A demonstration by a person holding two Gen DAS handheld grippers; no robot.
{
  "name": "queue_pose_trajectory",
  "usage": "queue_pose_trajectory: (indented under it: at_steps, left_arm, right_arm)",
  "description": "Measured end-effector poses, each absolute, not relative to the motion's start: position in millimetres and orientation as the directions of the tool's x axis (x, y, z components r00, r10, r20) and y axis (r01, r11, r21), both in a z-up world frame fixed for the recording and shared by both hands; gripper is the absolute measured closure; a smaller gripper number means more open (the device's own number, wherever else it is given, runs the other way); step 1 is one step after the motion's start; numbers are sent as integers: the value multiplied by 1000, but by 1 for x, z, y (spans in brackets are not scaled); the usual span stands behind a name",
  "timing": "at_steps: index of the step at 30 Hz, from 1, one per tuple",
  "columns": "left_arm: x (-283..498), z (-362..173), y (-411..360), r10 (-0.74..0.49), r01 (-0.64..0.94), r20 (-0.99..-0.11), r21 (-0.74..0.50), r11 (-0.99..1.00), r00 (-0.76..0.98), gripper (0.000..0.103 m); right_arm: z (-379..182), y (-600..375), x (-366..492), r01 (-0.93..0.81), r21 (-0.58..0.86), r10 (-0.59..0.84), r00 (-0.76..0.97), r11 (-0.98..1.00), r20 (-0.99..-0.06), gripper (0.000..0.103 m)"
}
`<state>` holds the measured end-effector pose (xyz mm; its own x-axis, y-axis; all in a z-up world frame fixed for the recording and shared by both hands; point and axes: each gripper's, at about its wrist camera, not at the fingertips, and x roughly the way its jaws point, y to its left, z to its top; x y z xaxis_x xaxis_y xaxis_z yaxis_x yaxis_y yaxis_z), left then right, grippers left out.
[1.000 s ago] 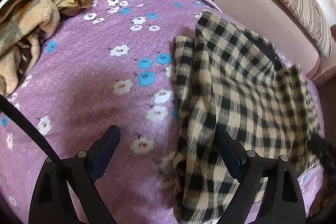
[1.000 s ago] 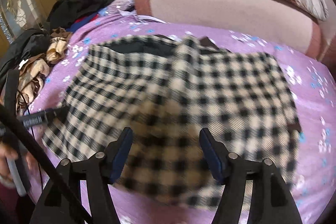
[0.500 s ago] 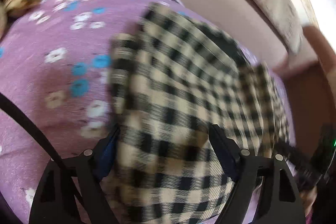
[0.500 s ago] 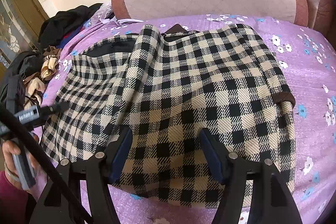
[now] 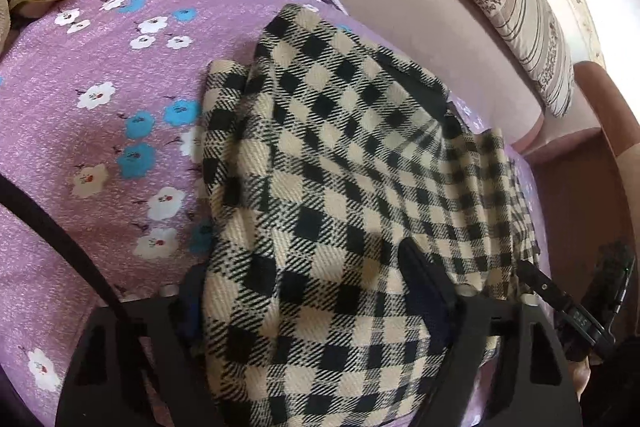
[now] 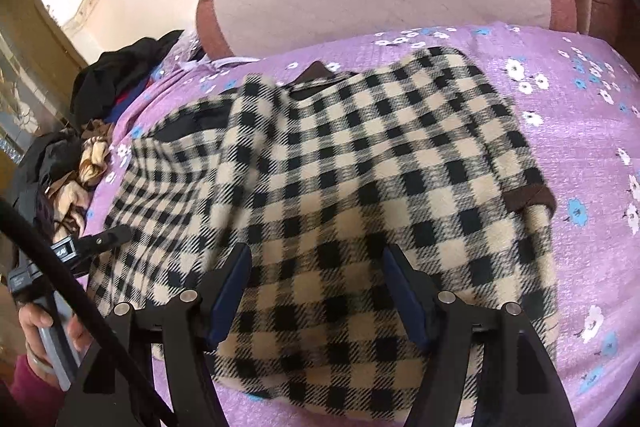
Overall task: Fold large clothes
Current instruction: 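Fold the lifted edge over the shirt body with the left gripper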
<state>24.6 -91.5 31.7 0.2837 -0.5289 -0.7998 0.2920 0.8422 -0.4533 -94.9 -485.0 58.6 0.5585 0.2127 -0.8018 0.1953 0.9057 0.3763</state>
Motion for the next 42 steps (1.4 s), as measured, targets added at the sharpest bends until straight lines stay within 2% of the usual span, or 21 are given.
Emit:
queue_pose_trajectory:
  at_steps: [1,3,4,6,12,15,17,19,23,26,27,29,30,31,33,36,39,42]
  left_arm:
    - [24,32,-91,-518,288,-806,-443,849,287,54]
    - [23,33,-91,-522,294,-805,-446,845,282,69]
    - [22,35,-91,-529,301,-800,-450,841,282,76]
    - [18,49,-95,-536,327,-791,-444,834,295,82]
    - [-7,120,-117,-630,429,-723,-493,757,283,87]
    - [-25,153,-162,-672,521,-697,-488,701,251,88]
    - [-37,163,-200,-697,582,-685,-485,653,211,92]
    - [-50,163,-242,-704,647,-687,-456,611,180,103]
    - [-49,119,-315,-635,641,-760,-420,642,138,103]
    - [-42,86,-320,-612,578,-786,-461,673,86,103]
    - [-44,85,-315,-624,579,-778,-477,662,73,102]
    - [-49,93,-300,-628,610,-774,-458,647,85,97]
    - [-52,99,-289,-630,625,-770,-445,641,98,85]
    - [-53,104,-281,-633,633,-767,-441,636,102,69]
    - [-57,113,-260,-633,640,-766,-431,636,113,50]
    - [-62,114,-234,-610,620,-777,-402,674,158,47]
    - [-62,111,-203,-671,595,-733,-491,636,113,45]
    - [-60,109,-185,-691,551,-713,-531,644,121,37]
  right_arm:
    - [59,-488,-95,204,375,206,561,904,-802,31]
    - [59,-494,-95,221,368,190,562,903,-805,33]
    - [59,-496,-95,227,362,183,560,904,-808,36]
    - [58,-502,-95,239,346,163,557,907,-815,42]
    - [59,-527,-101,306,405,181,559,862,-809,43]
    - [68,-544,-109,349,437,174,581,829,-795,43]
    - [76,-556,-114,363,449,161,604,816,-781,43]
    - [81,-564,-119,380,450,142,615,808,-776,43]
    - [85,-582,-125,413,443,106,624,796,-774,43]
    - [85,-594,-128,432,447,97,626,783,-774,43]
    - [86,-595,-129,421,479,124,638,770,-760,43]
    - [89,-595,-128,387,534,180,659,751,-731,35]
    - [90,-591,-126,358,567,217,671,741,-709,34]
    - [92,-586,-125,338,585,242,676,738,-696,33]
    - [93,-573,-120,287,619,304,675,731,-672,32]
    - [89,-551,-112,224,644,375,657,731,-654,27]
    - [84,-541,-109,223,660,386,661,718,-643,22]
    - [80,-541,-110,231,688,397,675,687,-623,18]
